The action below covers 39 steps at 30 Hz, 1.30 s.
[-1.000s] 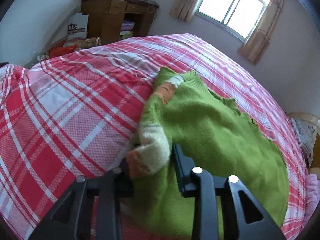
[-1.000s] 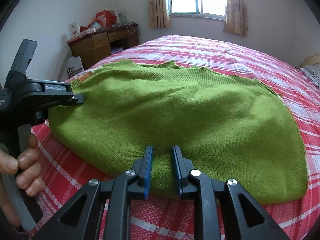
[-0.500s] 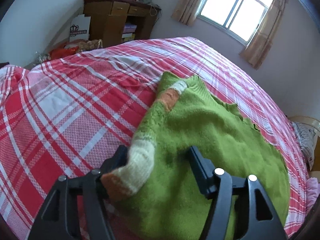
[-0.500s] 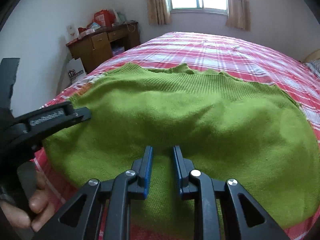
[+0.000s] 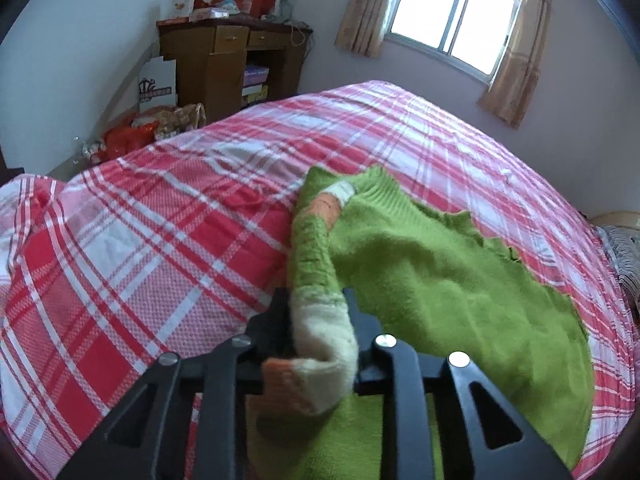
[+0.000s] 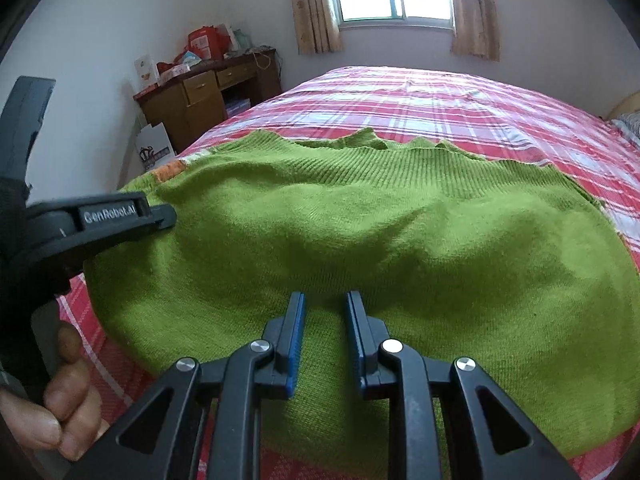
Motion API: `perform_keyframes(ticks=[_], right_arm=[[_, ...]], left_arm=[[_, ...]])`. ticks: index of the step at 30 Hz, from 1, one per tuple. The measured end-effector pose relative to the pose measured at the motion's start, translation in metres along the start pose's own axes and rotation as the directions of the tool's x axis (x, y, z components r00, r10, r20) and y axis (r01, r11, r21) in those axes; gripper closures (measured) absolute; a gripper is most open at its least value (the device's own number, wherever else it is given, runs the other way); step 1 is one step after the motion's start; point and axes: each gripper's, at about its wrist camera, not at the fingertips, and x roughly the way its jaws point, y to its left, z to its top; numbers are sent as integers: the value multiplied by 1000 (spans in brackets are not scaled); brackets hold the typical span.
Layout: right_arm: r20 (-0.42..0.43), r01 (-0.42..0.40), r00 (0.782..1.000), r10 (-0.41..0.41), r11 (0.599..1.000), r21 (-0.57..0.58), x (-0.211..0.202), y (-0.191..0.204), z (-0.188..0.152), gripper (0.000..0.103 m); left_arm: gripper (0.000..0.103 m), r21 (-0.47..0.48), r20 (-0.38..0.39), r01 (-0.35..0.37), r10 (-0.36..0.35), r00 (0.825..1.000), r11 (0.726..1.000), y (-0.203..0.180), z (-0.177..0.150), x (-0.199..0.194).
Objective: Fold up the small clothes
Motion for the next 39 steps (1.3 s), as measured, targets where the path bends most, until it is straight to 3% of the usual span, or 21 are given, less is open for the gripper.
perform_keyframes(ticks=[5, 11, 17, 21, 23, 24, 25, 27, 32, 38, 39], right_arm=[[19, -38, 999, 37, 998, 54, -2, -10, -3, 81], [35, -121, 993, 117, 980, 161, -4, -30, -4, 81], [45, -198, 980, 193, 947, 255, -21, -59, -9, 81], [41, -175, 985, 170, 955, 241, -31, -79, 10, 81], [55, -207, 978, 200, 943, 262, -31, -92, 24, 79], [59, -247, 969, 240, 929, 276, -29, -98, 33, 69], [63, -290, 957, 284, 911, 294, -24, -102, 42, 52], [71, -361, 931, 358, 873, 328, -13, -107, 58, 37], [-24, -486, 852, 523, 806, 338, 40, -89, 101, 37], [-162, -493, 812, 560, 809, 321, 111, -58, 134, 37], [-173, -492, 817, 550, 821, 289, 115, -52, 138, 37]], left_arm=[[80, 80, 67, 27, -33, 997, 996, -21, 5, -18], [80, 186, 98, 105, -125, 987, 977, -59, 3, -29], [81, 277, 73, 177, -205, 976, 944, -78, -16, -26], [81, 288, 25, 208, -225, 974, 935, -86, -27, -13], [81, 299, 12, 220, -234, 972, 929, -89, -33, -11], [81, 310, 12, 217, -232, 973, 926, -91, -36, -10], [81, 316, 13, 216, -231, 973, 924, -92, -38, -10], [81, 323, 16, 217, -235, 972, 921, -94, -40, -10], [81, 318, 16, 232, -250, 968, 919, -93, -43, -11], [82, 305, 12, 246, -262, 965, 920, -89, -43, -10], [82, 292, 3, 263, -276, 961, 920, -87, -42, -9]])
